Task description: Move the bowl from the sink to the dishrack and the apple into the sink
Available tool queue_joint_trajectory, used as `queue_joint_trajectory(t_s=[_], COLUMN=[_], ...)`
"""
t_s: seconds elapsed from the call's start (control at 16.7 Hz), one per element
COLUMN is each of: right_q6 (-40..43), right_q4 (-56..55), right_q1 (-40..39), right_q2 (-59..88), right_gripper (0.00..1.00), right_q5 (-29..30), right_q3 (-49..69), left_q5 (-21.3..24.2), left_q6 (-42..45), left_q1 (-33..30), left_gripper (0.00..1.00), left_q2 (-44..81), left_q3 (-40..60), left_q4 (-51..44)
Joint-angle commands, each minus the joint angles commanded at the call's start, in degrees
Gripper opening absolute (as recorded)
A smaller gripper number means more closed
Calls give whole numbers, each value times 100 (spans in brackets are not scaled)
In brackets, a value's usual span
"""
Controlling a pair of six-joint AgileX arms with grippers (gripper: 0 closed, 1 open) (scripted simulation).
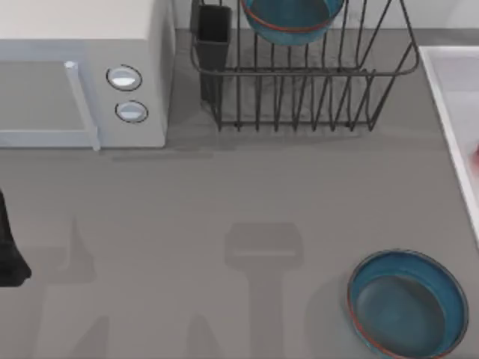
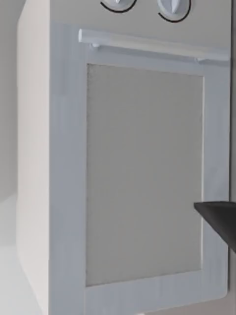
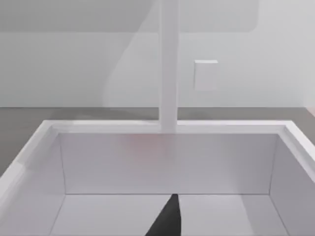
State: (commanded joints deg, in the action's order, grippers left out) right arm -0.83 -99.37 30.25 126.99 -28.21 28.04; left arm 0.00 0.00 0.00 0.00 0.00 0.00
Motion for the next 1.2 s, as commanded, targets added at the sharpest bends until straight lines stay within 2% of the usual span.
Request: queue_joint_trajectory(t_s=[0.06, 0.12, 0.78, 0.96, 1.2], right_q6=[0, 0, 6, 22, 35], right_q4=[0, 0, 135, 672, 1952], right_q1=[0, 0, -38, -207, -615], right_q2=[0, 0, -143, -778, -2441], right_gripper=[98, 100, 100, 100, 100], right_q5=[0, 0, 48, 217, 579], right_q3=[0, 0, -24, -153, -512], left_q5=[0, 0, 0, 0, 0], left_q6=[0, 0, 0, 0, 0], left_q1=[0, 0, 0, 0, 0], left_gripper=[100, 100, 100, 100, 100], left_q2=[0, 0, 0, 0, 0], left_q3=[0, 0, 0, 0, 0], left_q4=[0, 0, 0, 0, 0])
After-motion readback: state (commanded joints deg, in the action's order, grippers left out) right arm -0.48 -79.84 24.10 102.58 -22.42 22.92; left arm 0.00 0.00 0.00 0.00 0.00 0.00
